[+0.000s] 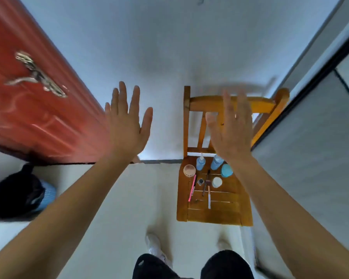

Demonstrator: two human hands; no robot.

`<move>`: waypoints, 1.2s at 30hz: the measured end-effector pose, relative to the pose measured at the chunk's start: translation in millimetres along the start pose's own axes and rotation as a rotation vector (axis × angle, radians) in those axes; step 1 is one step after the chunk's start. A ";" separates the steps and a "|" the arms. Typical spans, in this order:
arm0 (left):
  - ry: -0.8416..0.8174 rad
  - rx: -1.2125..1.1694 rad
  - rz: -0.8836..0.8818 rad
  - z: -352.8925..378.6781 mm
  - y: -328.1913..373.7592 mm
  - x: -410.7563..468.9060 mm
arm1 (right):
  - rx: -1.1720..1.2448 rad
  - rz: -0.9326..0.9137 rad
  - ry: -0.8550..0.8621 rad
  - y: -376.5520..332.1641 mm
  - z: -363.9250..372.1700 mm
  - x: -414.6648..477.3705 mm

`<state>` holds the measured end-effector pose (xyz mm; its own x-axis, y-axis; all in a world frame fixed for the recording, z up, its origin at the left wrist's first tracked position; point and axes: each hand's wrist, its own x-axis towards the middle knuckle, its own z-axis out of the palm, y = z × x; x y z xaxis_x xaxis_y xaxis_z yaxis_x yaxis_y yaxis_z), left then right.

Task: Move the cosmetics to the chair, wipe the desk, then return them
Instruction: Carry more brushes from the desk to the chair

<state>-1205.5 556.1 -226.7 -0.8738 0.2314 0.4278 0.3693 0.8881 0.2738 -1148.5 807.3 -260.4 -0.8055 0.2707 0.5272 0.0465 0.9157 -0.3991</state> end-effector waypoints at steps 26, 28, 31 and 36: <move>0.438 0.775 -1.101 -433.8 -95.1 -515.2 | 0.794 -1.265 -0.372 -547.5 -82.3 -254.2; 0.428 0.778 -1.165 -458.0 -111.5 -555.5 | 0.789 -1.312 -0.419 -585.9 -87.0 -297.1; 0.431 0.766 -1.226 -486.8 -134.5 -600.2 | 0.815 -1.344 -0.475 -630.7 -92.8 -346.4; 0.474 0.722 -1.303 -515.7 -181.1 -647.5 | 0.817 -1.392 -0.521 -695.8 -86.9 -399.1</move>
<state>-543.4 40.6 -109.1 -0.2308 -0.8384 0.4938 -0.8799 0.3965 0.2618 -808.0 87.9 -127.9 -0.0725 -0.8197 0.5682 -0.9725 -0.0682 -0.2226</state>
